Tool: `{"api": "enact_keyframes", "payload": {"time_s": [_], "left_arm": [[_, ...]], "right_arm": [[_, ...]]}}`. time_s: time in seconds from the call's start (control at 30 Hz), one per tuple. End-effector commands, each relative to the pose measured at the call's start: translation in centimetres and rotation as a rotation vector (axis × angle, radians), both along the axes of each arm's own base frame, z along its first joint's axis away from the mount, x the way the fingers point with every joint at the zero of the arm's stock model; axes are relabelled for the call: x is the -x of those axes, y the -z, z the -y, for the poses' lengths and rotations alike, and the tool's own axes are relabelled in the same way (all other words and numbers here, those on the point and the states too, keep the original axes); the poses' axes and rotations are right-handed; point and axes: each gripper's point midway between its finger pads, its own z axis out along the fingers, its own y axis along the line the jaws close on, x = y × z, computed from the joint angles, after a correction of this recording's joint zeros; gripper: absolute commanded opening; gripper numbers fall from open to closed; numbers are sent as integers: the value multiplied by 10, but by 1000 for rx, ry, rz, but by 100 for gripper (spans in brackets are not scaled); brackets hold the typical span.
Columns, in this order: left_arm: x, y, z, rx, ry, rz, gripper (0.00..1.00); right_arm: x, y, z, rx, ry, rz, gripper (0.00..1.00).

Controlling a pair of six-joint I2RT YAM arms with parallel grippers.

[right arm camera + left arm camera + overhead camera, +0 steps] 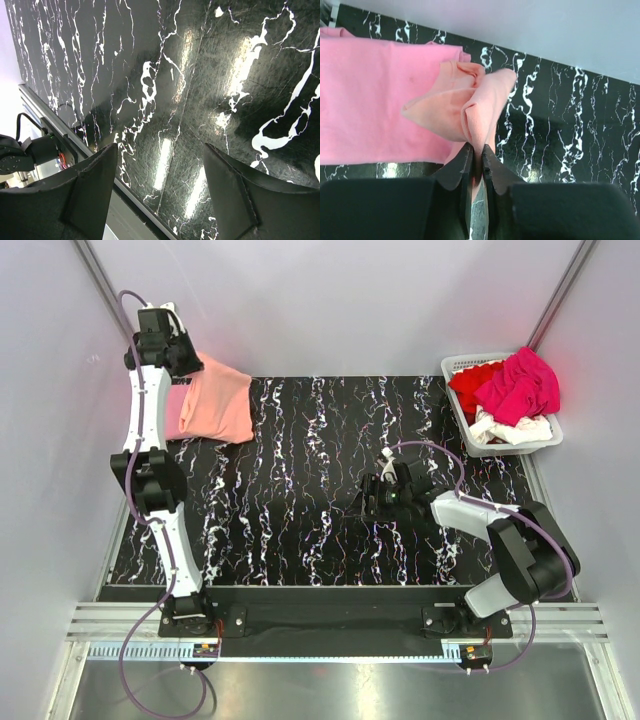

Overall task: Fold and stack the t-shirts
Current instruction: Neatly place the folded tshirt to the corner

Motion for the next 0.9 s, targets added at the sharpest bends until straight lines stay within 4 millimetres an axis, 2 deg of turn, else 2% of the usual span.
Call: {"api": "enact_keyframes", "payload": {"time_s": [0.0,0.27,0.47,0.6,0.77,0.83,0.87], "left_arm": [[-18,-48,-10,-5,-8,171,14],[-31,-63,-18,-4,-4,251,15],[-39,-66,-25,-22,0,290,17],[-45,-60,-30,-23,-6,295,18],[-47,-70,-36,-18,-18,330,19],[-47,-70,-35,-20,-17,330,22],[-47,-69,-37,-24,-20,326,31]], "right_arm": [[-14,-15,-6,-45,-4,45,75],[-15,-13,-6,-56,-5,33,75],[-15,-12,-5,-66,-8,23,75],[-15,-11,-5,-69,-6,18,75],[-16,-11,-5,-75,-6,15,75],[-17,-10,-4,-77,-5,13,75],[-17,-11,-5,-78,-6,12,75]]}}
